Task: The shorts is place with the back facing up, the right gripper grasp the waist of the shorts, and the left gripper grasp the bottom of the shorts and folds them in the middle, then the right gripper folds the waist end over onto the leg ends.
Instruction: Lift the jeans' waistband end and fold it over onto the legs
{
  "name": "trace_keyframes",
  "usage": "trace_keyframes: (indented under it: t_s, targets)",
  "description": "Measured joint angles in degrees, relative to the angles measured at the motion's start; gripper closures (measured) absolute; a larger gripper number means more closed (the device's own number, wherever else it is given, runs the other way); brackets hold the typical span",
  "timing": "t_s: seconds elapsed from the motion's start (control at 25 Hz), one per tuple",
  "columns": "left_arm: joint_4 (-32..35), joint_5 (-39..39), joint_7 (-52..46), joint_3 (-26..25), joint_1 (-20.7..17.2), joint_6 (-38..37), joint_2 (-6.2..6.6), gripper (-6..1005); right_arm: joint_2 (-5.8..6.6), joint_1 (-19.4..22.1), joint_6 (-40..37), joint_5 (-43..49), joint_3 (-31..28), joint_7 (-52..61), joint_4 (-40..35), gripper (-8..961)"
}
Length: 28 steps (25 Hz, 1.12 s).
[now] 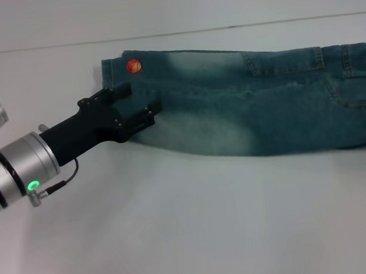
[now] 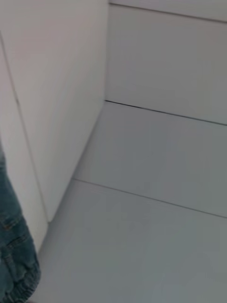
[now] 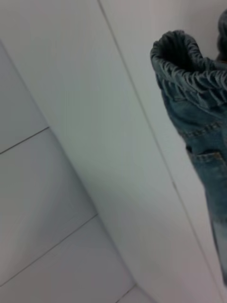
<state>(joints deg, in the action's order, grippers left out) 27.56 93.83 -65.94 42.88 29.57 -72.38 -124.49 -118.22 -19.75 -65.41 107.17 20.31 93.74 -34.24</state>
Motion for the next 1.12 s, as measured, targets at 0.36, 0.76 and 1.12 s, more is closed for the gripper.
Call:
trace_keyframes:
  t_s: [0.36,0.76,1.12]
  targets:
    - [-23.7,-19.9,28.3,-0.6,4.8,-2.1,-0.15,262,0.68,3.8,-11.6,-0.2,-3.7,3.8,-2.4,850]
    - [-48.7,-19.0,68.1,-20.8,13.8,6.0,-0.14,475,1.0,9.1,-25.9,0.6,-4.2,6.3,-4.3,849]
    - [-49.2,-4.8,75.2,-34.7,14.1,18.8,-0.14,475,1.51,12.1,-40.2,0.7,-10.7,7.0,-5.9,855]
